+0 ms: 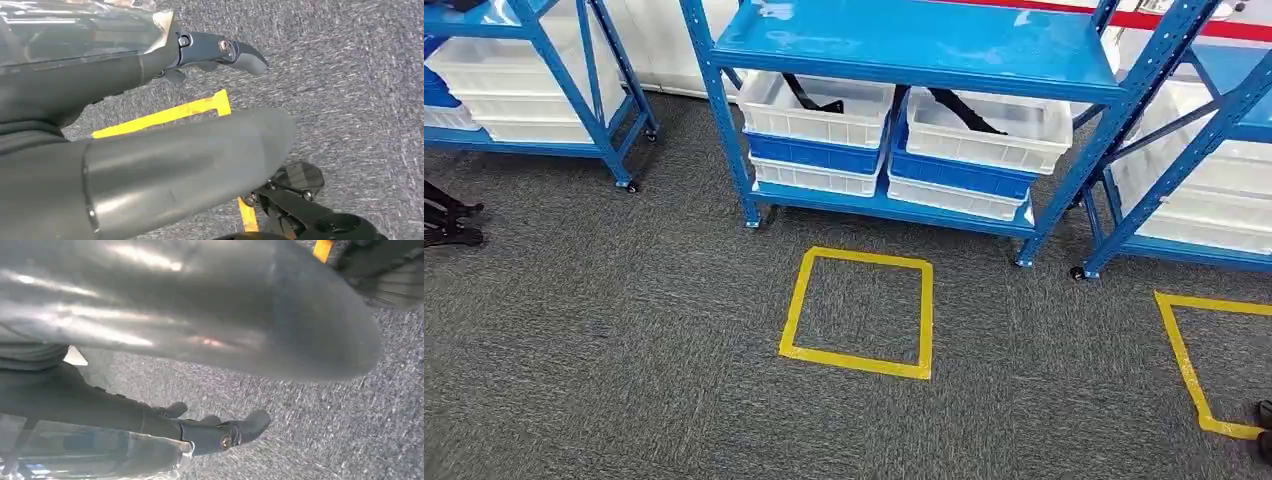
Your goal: Take the parts from the cabinet and place them on the table.
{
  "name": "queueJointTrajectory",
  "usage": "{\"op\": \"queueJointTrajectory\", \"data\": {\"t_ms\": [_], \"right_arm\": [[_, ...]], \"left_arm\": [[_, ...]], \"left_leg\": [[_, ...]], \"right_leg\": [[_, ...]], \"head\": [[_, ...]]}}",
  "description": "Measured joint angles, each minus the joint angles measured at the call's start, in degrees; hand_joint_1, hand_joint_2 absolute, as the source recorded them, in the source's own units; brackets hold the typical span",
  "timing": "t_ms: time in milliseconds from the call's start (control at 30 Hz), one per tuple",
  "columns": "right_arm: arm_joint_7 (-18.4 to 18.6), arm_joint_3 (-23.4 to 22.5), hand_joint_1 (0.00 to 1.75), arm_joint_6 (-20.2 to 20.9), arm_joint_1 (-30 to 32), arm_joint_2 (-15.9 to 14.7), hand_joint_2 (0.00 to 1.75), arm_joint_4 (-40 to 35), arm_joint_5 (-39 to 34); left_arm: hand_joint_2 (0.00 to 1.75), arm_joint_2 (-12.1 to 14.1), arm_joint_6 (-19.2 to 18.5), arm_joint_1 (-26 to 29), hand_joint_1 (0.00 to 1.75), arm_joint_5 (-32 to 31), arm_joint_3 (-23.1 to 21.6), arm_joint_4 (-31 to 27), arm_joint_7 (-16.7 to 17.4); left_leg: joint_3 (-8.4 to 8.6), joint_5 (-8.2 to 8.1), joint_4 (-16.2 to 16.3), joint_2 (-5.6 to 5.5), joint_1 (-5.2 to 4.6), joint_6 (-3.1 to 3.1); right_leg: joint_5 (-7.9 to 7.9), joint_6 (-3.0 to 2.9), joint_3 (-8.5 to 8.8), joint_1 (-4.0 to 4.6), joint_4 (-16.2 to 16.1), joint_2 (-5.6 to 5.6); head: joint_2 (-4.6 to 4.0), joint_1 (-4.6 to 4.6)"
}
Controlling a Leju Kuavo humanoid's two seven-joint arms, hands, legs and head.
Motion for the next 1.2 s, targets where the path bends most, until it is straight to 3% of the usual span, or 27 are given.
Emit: {"op": "queueJointTrajectory", "data": {"t_ms": [33, 67, 100, 133, 167, 233, 267, 300, 367, 400, 433, 467, 567, 600, 633, 667, 700, 767, 800, 867, 900, 933, 1000, 1033, 1067, 1133, 1200], "right_arm": [[0.00, 0.00, 0.00, 0.00, 0.09, 0.00, 0.00, 0.00, -0.02], [0.00, 0.02, 0.00, 0.02, 0.34, 0.02, 0.00, 0.00, -0.02], [0.00, 0.04, 0.00, 0.02, 0.22, 0.09, 0.00, 0.00, -0.04], [0.00, 0.02, 0.00, 0.04, 0.01, -0.04, 0.00, 0.00, -0.04], [-0.02, 0.04, 0.00, 0.09, -0.01, 0.00, 0.00, 0.00, -0.04], [-0.13, 0.04, 0.00, 0.20, 0.00, 0.00, 0.00, 0.00, -0.04], [-0.15, 0.04, 0.00, 0.24, 0.04, 0.00, 0.00, 0.00, -0.02], [-0.17, 0.04, 0.00, 0.28, 0.00, -0.09, 0.00, 0.00, 0.00], [-0.18, 0.04, 0.00, 0.28, -0.12, -0.15, 0.00, 0.00, 0.09], [-0.17, 0.07, 0.00, 0.28, -0.10, -0.17, 0.00, 0.00, 0.15], [-0.17, 0.11, 0.00, 0.28, -0.10, -0.15, 0.00, 0.00, 0.17], [-0.17, 0.15, 0.00, 0.26, -0.02, -0.15, 0.00, 0.00, 0.20], [-0.15, 0.33, 0.00, 0.24, -0.04, -0.04, 0.00, 0.00, 0.15], [-0.15, 0.46, 0.00, 0.24, -0.15, 0.04, 0.00, 0.00, 0.09], [-0.15, 0.53, 0.00, 0.24, -0.35, 0.02, 0.00, 0.00, 0.07], [-0.11, 0.55, 0.00, 0.20, -0.31, 0.02, 0.00, -0.04, 0.00], [-0.11, 0.59, 0.00, 0.20, -0.16, 0.09, 0.00, -0.04, 0.00], [-0.02, 0.63, 0.00, 0.15, -0.14, 0.15, 0.00, -0.04, 0.00], [-0.02, 0.63, 0.00, 0.15, -0.20, 0.22, 0.00, -0.04, 0.00], [-0.02, 0.66, 0.00, 0.15, -0.34, 0.26, 0.00, -0.04, 0.00], [-0.02, 0.66, 0.00, 0.15, -0.31, 0.26, 0.00, -0.04, 0.00], [-0.02, 0.66, 0.00, 0.17, -0.28, 0.26, 0.00, -0.04, 0.00], [0.00, 0.68, 0.00, 0.20, 0.00, 0.26, 0.00, -0.04, 0.00], [0.04, 0.68, 0.00, 0.18, 0.15, 0.22, 0.00, -0.04, -0.04], [0.04, 0.68, 0.00, 0.20, 0.24, 0.15, 0.00, -0.04, -0.04], [0.07, 0.70, 0.00, 0.20, 0.13, 0.22, 0.00, -0.02, -0.04], [0.07, 0.72, 0.00, 0.20, 0.03, 0.22, 0.00, -0.04, -0.02]], "left_arm": [[0.00, -0.02, 0.00, 0.05, 0.00, 0.00, 0.00, 0.00, 0.00], [0.00, 0.07, 0.00, 0.08, 0.00, 0.00, -0.02, 0.06, 0.00], [0.00, 0.18, 0.00, 0.06, 0.00, 0.00, 0.00, 0.04, 0.00], [0.00, 0.15, -0.02, -0.05, 0.00, 0.00, -0.02, 0.04, 0.00], [0.00, 0.20, -0.02, -0.09, 0.00, -0.02, -0.02, 0.04, -0.02], [0.00, 0.20, -0.09, -0.40, 0.00, -0.02, -0.04, 0.00, -0.09], [0.00, 0.13, -0.11, -0.50, 0.00, -0.02, -0.07, -0.04, -0.13], [0.00, 0.13, -0.09, -0.69, 0.00, -0.02, -0.07, -0.04, -0.18], [0.00, 0.26, -0.09, -0.69, 0.00, 0.00, -0.07, -0.04, -0.17], [0.00, 0.28, -0.09, -0.61, 0.00, -0.02, -0.07, -0.04, -0.17], [0.00, 0.28, -0.09, -0.44, 0.00, 0.00, -0.07, -0.04, -0.15], [0.00, 0.28, -0.09, -0.35, 0.00, 0.00, -0.07, -0.04, -0.15], [0.00, 0.37, 0.04, -0.28, 0.00, 0.07, -0.09, -0.02, -0.17], [0.00, 0.42, 0.09, -0.31, 0.00, 0.07, -0.09, 0.00, -0.17], [0.00, 0.44, 0.07, -0.37, 0.00, 0.07, -0.09, 0.00, -0.18], [0.00, 0.37, 0.11, -0.36, 0.00, 0.09, -0.09, -0.07, -0.17], [0.00, 0.42, 0.11, -0.23, 0.00, 0.11, -0.09, -0.04, -0.22], [0.00, 0.39, 0.13, -0.16, 0.00, 0.17, -0.09, -0.07, -0.41], [0.00, 0.44, 0.20, -0.28, 0.00, 0.26, -0.07, -0.07, -0.50], [0.00, 0.48, 0.24, -0.46, 0.00, 0.68, -0.07, -0.07, -0.83], [0.00, 0.48, 0.26, -0.48, 0.00, 0.70, -0.07, -0.07, -0.90], [0.00, 0.48, 0.28, -0.46, 0.00, 0.76, -0.07, -0.07, -0.92], [0.00, 0.48, 0.31, -0.30, 0.00, 0.81, -0.07, -0.07, -0.92], [0.00, 0.48, 0.33, -0.24, 0.00, 0.85, -0.07, -0.07, -0.94], [0.00, 0.50, 0.35, -0.22, 0.00, 0.85, -0.07, -0.04, -0.94], [0.00, 0.68, 0.46, -0.30, 0.00, 0.87, -0.07, 0.02, -0.94], [0.00, 0.68, 0.48, -0.37, 0.00, 0.87, -0.07, 0.00, -0.96]], "left_leg": [[0.55, -0.57, 0.00, 0.04, 0.08, -0.43], [0.49, -1.05, 0.04, 0.16, -0.05, -0.89], [1.02, -1.71, 0.23, 0.23, -0.30, -1.34], [0.80, -2.06, 0.20, 0.50, -0.34, -1.81], [1.87, -1.97, 0.58, 0.62, -0.22, -2.20], [1.32, -2.02, 1.61, 0.77, 0.18, -2.40], [0.45, -2.27, 3.98, 0.68, 0.29, -2.59], [-1.78, -3.33, 7.84, 0.52, 0.31, -2.86], [-7.46, -7.26, 16.17, 0.46, 0.32, -3.31], [-9.67, -8.34, 18.41, 0.46, 0.32, -3.36], [-10.66, -7.87, 18.18, 0.44, 0.31, -3.28], [-10.51, -5.97, 15.99, 0.44, 0.30, -3.10], [-6.65, 4.02, 3.18, 0.45, 0.11, -1.78], [-6.87, 0.52, 3.59, 0.46, -0.33, -1.56], [-6.72, -0.32, 3.45, 0.18, -0.50, -1.32], [-6.51, 0.24, 2.92, 0.15, -0.58, -0.71], [-6.11, 1.15, 2.47, -0.01, -0.64, -0.19], [-3.80, 1.77, 1.85, 0.12, -0.24, 0.53], [-3.37, 1.66, 1.81, 0.11, -0.21, 0.83], [-3.12, 1.10, 1.82, 0.10, -0.33, 1.05], [-2.91, 0.75, 1.83, 0.03, -0.37, 1.08], [-2.48, 0.36, 1.82, -0.11, -0.40, 0.98], [-1.33, -0.51, 1.83, -0.34, -0.38, 0.78], [-0.62, -1.06, 1.82, -0.39, -0.37, 0.58], [-0.76, -1.57, 1.80, -0.39, -0.39, 0.30], [0.16, -2.46, 1.84, -0.35, -0.63, -0.51], [1.26, -2.40, 2.42, -0.16, -0.58, -1.25]], "right_leg": [[3.24, 0.81, 1.42, -0.29, -4.81, -0.36], [5.49, 0.83, 1.92, -0.42, -6.24, -1.21], [3.75, -0.92, 1.41, -0.06, -6.73, -1.77], [4.59, -1.94, 2.14, 0.22, -6.48, -1.59], [4.50, -2.72, 1.46, 0.15, -6.64, -1.45], [4.24, -3.62, 3.16, -0.13, -6.86, -0.96], [4.01, -4.10, 3.69, -0.02, -6.94, -0.97], [3.70, -4.59, 3.94, 0.01, -6.93, -0.93], [3.13, -5.33, 4.36, 0.30, -6.93, -0.76], [2.81, -5.38, 4.67, 0.40, -6.93, -0.57], [2.40, -5.28, 5.13, 0.48, -6.93, -0.42], [1.98, -5.19, 5.69, 0.51, -6.93, -0.28], [0.70, -4.68, 6.86, 0.53, -7.06, -0.10], [0.35, -4.25, 7.81, 1.00, -6.88, 0.09], [-0.05, -3.79, 7.28, 0.92, -7.07, 0.03], [0.37, -3.19, 8.57, 0.97, -6.71, 0.03], [0.70, -2.58, 8.54, 1.06, -6.37, 0.03], [-0.51, -2.24, 8.43, 0.86, -4.71, -0.17], [-1.42, -2.58, 6.92, 0.90, -1.91, -0.17], [-4.50, -3.39, 1.16, 0.91, 6.44, -0.15], [-5.78, -3.30, -0.98, 0.93, 8.91, -0.15], [-5.76, -2.63, -2.09, 0.88, 9.25, -0.16], [-2.71, -1.14, -1.10, 0.77, 3.81, -0.19], [0.38, -0.41, 0.57, 0.71, -1.61, -0.25], [3.58, -0.24, 1.64, 0.73, -5.61, -0.48], [2.91, -2.72, 1.75, 1.34, -5.68, -1.17], [3.37, -3.92, 2.20, 1.24, -6.05, -0.87]], "head": [[0.00, -0.02], [0.00, 0.05], [0.00, 0.13], [0.00, -0.07], [0.00, -0.39], [0.00, -0.46], [0.00, -0.41], [0.00, -0.61], [0.00, -0.57], [0.00, -0.59], [0.00, -0.55], [0.00, -0.59], [0.00, -0.66], [0.00, -0.48], [0.00, -0.63], [0.00, -0.63], [0.02, -0.68], [0.00, -0.42], [-0.02, -0.26], [0.00, -0.26], [0.00, -0.20], [0.00, -0.17], [0.00, -0.11], [0.00, -0.13], [0.00, -0.04], [0.00, -0.15], [0.00, -0.30]]}}
